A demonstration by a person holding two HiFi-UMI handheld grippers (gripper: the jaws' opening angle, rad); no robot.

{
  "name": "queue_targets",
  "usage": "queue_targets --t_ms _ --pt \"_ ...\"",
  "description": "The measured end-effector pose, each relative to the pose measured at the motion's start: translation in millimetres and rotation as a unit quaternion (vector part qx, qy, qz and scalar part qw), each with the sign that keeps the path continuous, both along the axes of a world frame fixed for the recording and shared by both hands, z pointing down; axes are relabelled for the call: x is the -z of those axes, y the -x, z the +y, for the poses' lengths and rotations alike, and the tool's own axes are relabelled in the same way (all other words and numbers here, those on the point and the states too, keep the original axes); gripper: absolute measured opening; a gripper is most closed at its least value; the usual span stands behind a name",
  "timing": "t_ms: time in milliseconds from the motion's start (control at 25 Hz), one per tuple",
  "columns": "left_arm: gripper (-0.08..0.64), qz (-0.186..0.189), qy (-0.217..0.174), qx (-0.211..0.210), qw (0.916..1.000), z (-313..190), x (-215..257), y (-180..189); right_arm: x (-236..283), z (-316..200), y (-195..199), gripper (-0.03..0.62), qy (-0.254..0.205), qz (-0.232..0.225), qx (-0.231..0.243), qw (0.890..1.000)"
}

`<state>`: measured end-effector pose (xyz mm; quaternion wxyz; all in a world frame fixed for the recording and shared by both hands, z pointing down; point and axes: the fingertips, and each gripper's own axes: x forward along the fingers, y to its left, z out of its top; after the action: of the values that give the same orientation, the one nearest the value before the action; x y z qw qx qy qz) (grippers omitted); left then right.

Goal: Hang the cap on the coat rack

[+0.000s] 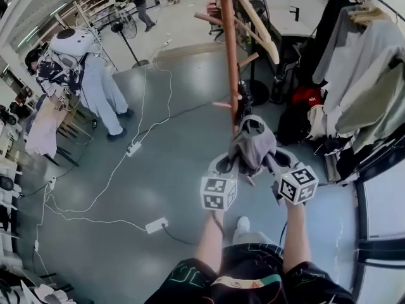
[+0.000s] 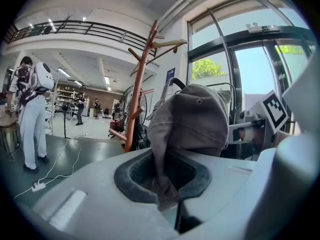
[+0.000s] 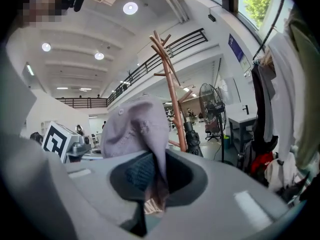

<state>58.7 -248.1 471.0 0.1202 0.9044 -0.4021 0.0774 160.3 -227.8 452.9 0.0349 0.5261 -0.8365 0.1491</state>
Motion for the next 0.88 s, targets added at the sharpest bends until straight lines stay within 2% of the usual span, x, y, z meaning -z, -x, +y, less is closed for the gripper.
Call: queue_targets --t_ms 320,560,680,880 --pt "0.046 -0.031 -0.013 -0.005 0.9994 -54.1 17.6 -27.4 10.1 -59.8 -27.3 0.038 -0.012 -0.048 -0.002 0.999" --pt "0.046 -0.058 -0.012 -0.002 0.9982 -69.6 8.3 -41.5 -0.1 -75.5 -41.3 0.038 -0.008 -0.065 0.005 0.998" --pt "0.046 -0.062 -0.018 -0.001 0.9979 -74.8 5.8 -48.7 -2.3 -84.1 -47.7 0.038 -0.009 -0.068 0.005 0.998" --pt "0.046 -0.053 0.002 0.016 0.9985 -87.1 -5.9 -39.3 -12.0 -97.9 -38.9 0.038 0.004 -0.065 0.021 0.998"
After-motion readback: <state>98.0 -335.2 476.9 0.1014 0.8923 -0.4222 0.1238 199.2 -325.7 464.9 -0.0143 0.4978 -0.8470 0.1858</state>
